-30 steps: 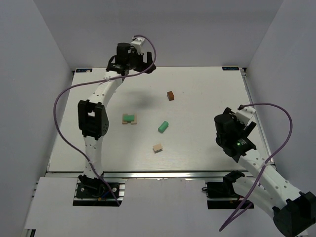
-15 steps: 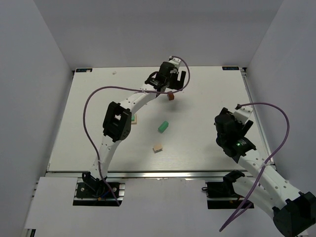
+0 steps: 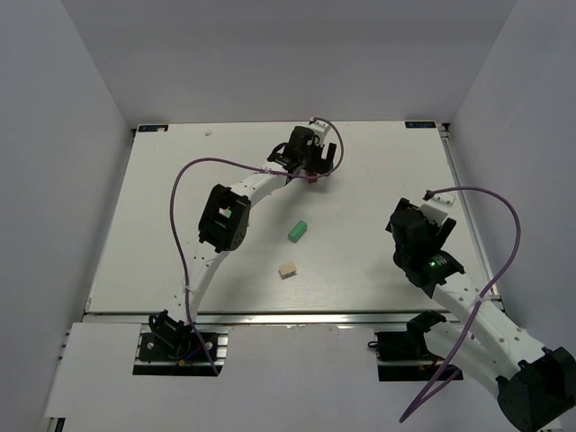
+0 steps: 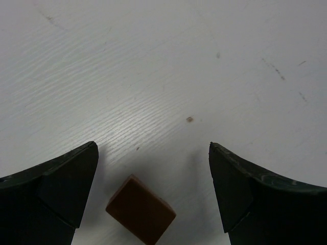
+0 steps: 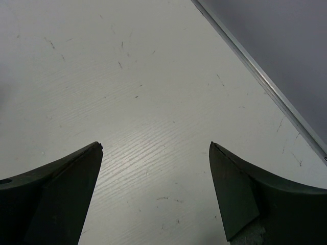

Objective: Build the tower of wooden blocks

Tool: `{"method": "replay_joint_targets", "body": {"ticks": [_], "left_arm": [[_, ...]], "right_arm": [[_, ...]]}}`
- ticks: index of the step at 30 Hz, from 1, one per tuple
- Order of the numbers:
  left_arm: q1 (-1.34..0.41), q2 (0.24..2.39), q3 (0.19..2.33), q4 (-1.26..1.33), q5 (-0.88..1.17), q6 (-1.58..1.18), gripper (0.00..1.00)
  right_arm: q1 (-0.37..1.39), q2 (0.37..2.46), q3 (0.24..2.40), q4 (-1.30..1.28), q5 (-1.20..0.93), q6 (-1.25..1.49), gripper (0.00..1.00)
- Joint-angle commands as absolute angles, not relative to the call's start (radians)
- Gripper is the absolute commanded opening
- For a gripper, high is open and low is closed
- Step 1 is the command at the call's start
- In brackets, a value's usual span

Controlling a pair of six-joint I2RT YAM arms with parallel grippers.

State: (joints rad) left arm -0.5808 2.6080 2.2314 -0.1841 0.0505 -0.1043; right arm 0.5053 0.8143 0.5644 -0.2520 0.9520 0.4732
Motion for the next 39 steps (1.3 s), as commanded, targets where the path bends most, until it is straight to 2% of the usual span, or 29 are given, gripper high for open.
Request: {"method": "replay_joint_targets", "body": {"ticks": [1, 11, 17, 26, 33, 39], "left_arm": [[-0.588, 2.539, 2.247, -0.113, 0.152, -0.077, 0.98], [-0.588, 2.56, 2.211, -0.167, 0.222, -0.034, 0.98], [-0.588, 2.45, 2.077, -0.152, 0.279, 0.052, 0.98], [-0.588, 2.398, 2.062, -0.285, 0.29, 0.135, 0.98], [-0.588, 2.284, 1.928, -0.33, 0.301, 0.274, 0.97], [-0.588, 2.267, 1.904, -0.342, 0.267, 0.324, 0.88]], "right_arm": [[0.503, 0.821, 0.572, -0.226, 0.956, 0.466, 0.89], [0.503, 0.831, 0.569, -0.221, 0.966, 0.466, 0.89], [0.503, 0.83, 0.569, -0.227, 0.968, 0.472, 0.89], [0.503, 0.802, 0.561, -0.23, 0.966, 0.48, 0.89], [0.503, 0.804, 0.561, -0.232, 0.965, 0.486, 0.89], [0.503, 0.805, 0.563, -0.232, 0.966, 0.488, 0.9]]}}
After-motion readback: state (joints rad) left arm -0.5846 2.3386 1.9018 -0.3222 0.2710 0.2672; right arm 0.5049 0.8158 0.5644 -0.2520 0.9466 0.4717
